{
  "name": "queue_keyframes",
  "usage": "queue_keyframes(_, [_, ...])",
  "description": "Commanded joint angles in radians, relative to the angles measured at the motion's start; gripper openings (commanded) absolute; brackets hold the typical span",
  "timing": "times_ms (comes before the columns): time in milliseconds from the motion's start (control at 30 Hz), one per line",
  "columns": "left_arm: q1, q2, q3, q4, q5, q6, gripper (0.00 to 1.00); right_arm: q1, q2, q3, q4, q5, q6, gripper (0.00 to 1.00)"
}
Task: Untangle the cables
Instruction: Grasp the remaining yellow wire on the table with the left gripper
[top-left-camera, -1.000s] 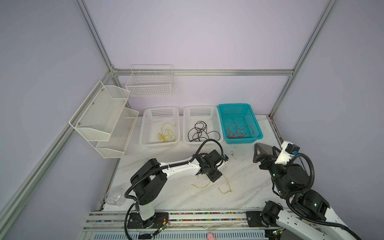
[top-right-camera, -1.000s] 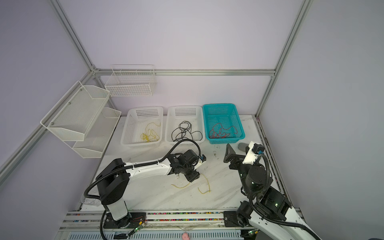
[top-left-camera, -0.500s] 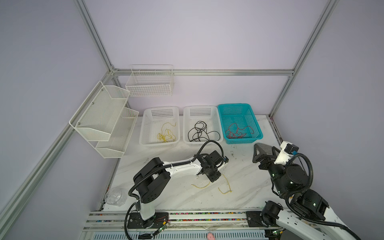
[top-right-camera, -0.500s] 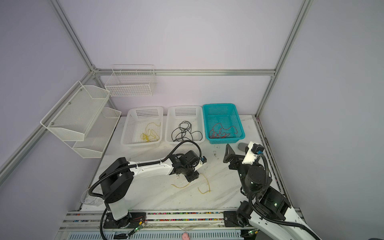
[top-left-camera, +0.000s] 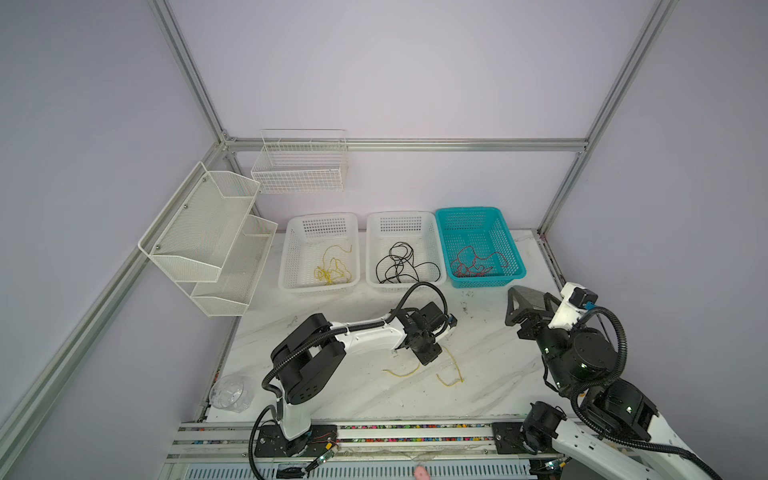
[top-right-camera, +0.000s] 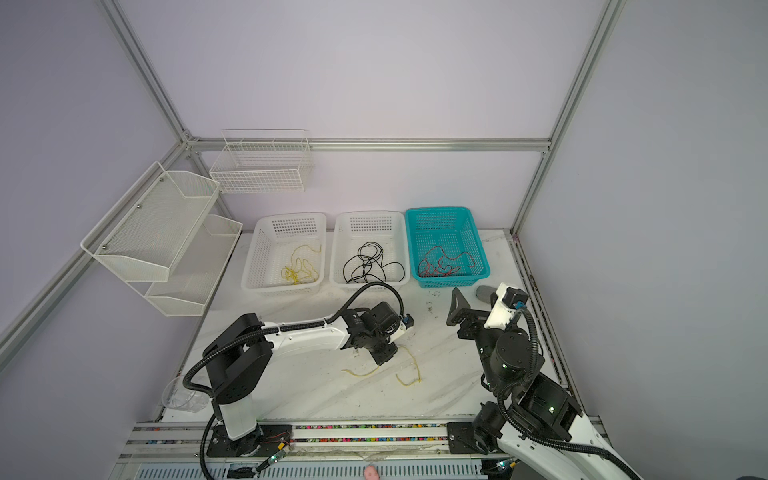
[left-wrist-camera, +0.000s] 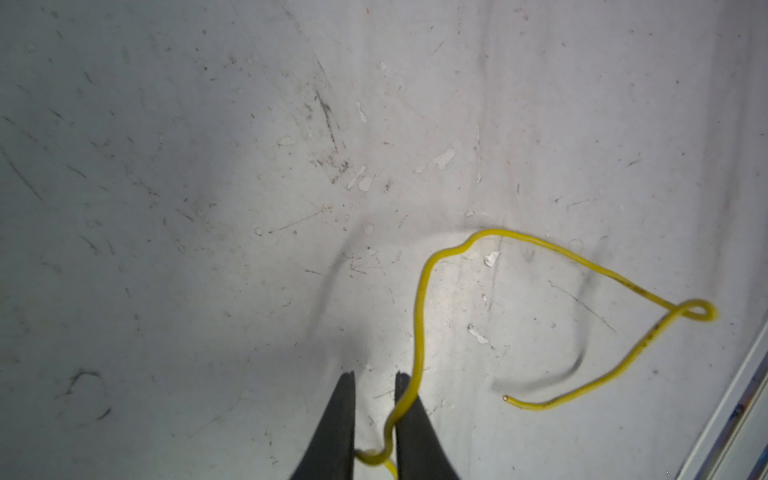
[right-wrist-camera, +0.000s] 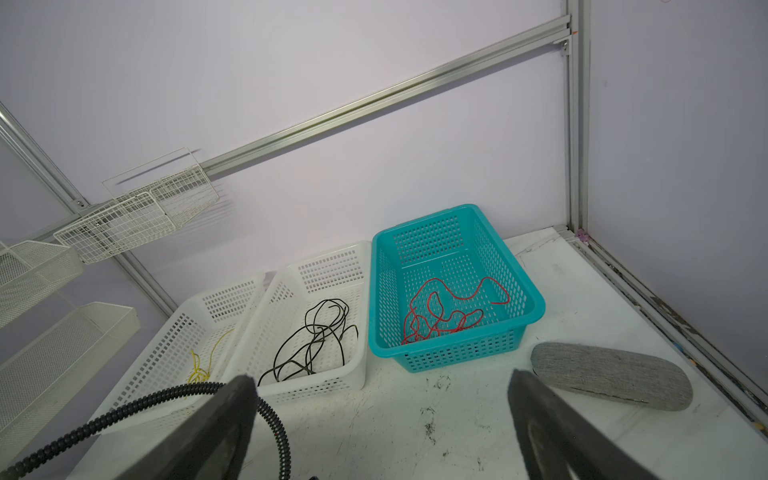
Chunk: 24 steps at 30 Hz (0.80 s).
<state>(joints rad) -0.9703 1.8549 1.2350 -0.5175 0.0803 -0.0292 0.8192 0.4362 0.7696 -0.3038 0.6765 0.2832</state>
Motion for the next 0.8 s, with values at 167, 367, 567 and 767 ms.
queue_keyframes(167, [-0.004,-0.087,0.083,-0.011,-0.007,0.027,0.05,0.002,0.02,-0.01,0.034,0.015,-0.01,0.97])
queue_keyframes(367, [-0.004,-0.162,0.107,-0.043,-0.071,0.032,0.0,0.003,0.026,-0.009,0.033,0.027,-0.009,0.97])
queue_keyframes(567, [-0.004,-0.253,0.168,-0.046,-0.189,0.029,0.0,0.002,0.011,-0.01,0.035,0.038,-0.011,0.97])
queue_keyframes(767, [0.037,-0.297,0.231,-0.01,-0.315,0.105,0.0,0.002,-0.023,-0.015,0.037,0.059,-0.005,0.97])
